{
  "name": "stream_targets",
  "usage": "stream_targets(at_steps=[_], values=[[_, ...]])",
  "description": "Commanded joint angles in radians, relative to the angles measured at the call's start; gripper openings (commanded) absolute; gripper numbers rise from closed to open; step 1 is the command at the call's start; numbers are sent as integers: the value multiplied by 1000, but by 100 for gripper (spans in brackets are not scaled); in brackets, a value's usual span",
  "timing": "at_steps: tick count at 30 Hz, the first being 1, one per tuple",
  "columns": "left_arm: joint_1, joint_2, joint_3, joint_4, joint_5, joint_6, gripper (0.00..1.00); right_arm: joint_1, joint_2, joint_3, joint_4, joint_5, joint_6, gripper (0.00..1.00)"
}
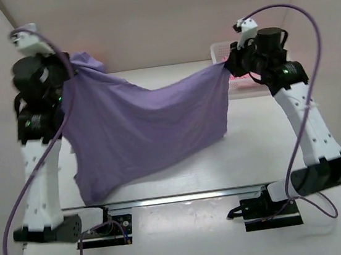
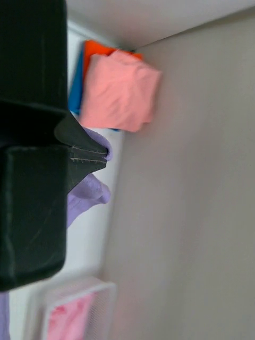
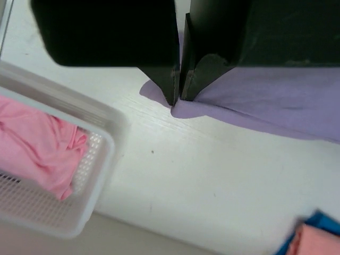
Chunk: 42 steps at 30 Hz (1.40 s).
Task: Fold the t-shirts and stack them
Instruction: Flatten out the tshirt
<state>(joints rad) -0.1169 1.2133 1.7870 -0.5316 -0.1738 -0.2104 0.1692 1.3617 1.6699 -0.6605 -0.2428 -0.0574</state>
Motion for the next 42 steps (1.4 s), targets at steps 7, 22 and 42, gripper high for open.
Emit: stream_targets(at_steps=[7,22,42], values=[[88,397,329,-51,177,2,0,-34,296,319,78,2,-50,0],[88,-1,-80,19,215,-44,0,-119,185,131,70,-95,-19,0],[-207,-667,-1095,-303,22,-297,0,-100,-208,-831,-197,-163,11,0]])
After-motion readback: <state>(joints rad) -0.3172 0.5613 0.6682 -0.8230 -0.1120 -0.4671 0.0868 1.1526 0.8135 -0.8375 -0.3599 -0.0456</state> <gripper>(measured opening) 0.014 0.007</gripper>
